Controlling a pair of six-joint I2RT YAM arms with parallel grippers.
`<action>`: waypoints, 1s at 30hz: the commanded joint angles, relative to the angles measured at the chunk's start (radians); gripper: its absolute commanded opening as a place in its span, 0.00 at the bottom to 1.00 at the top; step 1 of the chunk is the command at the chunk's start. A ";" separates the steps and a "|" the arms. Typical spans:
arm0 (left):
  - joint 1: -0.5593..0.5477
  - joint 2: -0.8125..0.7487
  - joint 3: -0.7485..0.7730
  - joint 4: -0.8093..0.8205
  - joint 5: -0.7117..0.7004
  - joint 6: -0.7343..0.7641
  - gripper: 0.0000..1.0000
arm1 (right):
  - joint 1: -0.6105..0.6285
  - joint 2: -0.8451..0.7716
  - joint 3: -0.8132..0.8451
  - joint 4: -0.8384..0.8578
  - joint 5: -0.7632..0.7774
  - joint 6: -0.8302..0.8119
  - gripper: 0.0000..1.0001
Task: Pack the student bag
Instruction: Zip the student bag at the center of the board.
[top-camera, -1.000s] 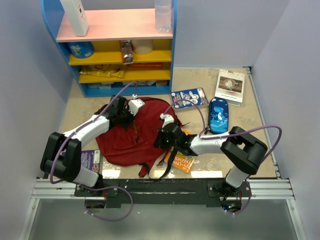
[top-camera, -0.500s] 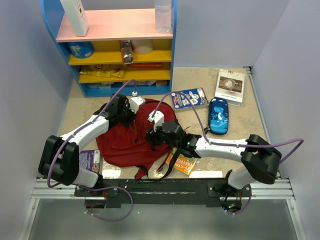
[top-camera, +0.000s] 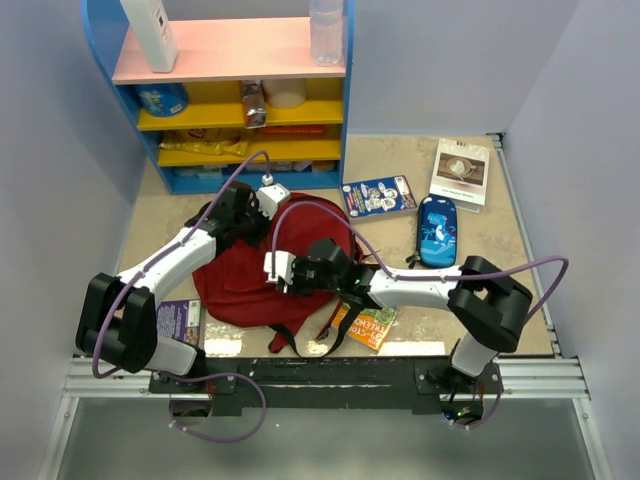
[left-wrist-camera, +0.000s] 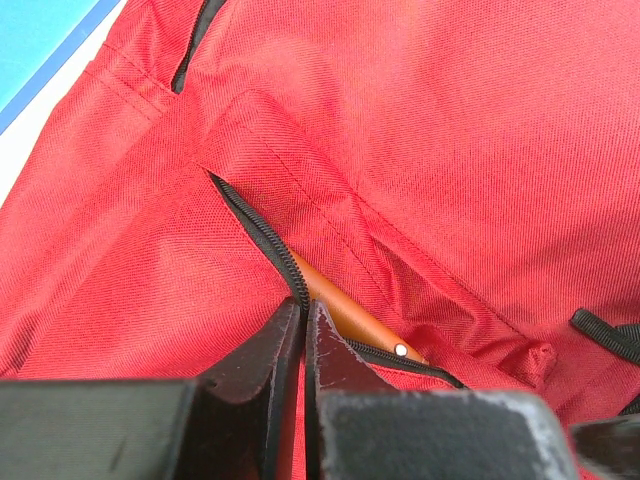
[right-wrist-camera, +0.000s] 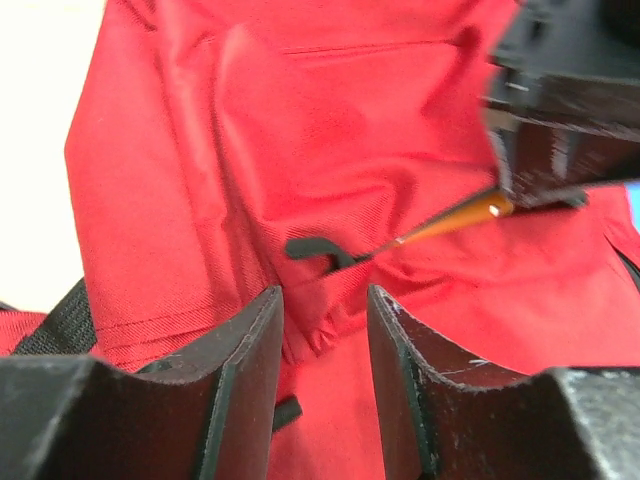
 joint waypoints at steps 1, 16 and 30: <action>0.002 -0.024 0.010 0.044 0.021 -0.015 0.08 | 0.002 0.032 0.081 0.004 -0.096 -0.114 0.43; 0.002 -0.032 -0.013 0.048 0.028 0.002 0.08 | 0.003 0.179 0.203 -0.131 -0.125 -0.236 0.43; 0.002 -0.037 -0.022 0.047 0.037 0.010 0.08 | 0.003 0.228 0.243 -0.187 -0.113 -0.230 0.28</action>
